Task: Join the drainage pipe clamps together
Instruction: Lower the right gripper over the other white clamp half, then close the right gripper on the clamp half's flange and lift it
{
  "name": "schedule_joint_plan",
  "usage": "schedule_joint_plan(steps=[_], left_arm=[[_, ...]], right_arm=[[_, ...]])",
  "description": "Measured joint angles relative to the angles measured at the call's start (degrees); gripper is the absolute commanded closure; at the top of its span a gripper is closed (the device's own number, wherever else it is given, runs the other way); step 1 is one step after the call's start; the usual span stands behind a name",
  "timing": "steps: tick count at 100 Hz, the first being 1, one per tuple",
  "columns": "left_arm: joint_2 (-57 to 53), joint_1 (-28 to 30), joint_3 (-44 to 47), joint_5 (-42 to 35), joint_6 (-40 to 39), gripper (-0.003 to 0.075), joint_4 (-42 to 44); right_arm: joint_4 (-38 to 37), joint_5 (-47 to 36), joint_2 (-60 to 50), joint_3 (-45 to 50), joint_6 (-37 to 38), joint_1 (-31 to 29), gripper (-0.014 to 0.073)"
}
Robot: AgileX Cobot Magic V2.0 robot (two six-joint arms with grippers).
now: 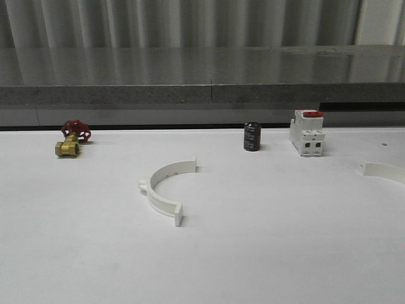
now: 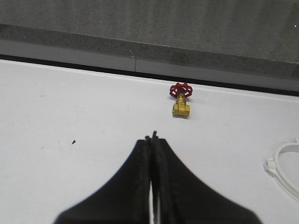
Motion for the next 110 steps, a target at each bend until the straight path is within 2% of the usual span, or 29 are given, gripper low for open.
schedule_joint_plan(steps=[30, 67, 110], left_arm=[[0.0, 0.0, 0.0, 0.0, 0.0, 0.074, 0.0], [0.0, 0.0, 0.0, 0.0, 0.0, 0.074, 0.0], [0.0, 0.0, 0.0, 0.0, 0.0, 0.074, 0.0]], right_arm=[[0.0, -0.3, 14.7, -8.4, 0.2, -6.9, 0.0001], [0.0, -4.3, 34.1, -15.6, -1.7, -8.2, 0.0003], [0.0, -7.6, 41.2, -17.3, -3.6, -8.2, 0.0003]])
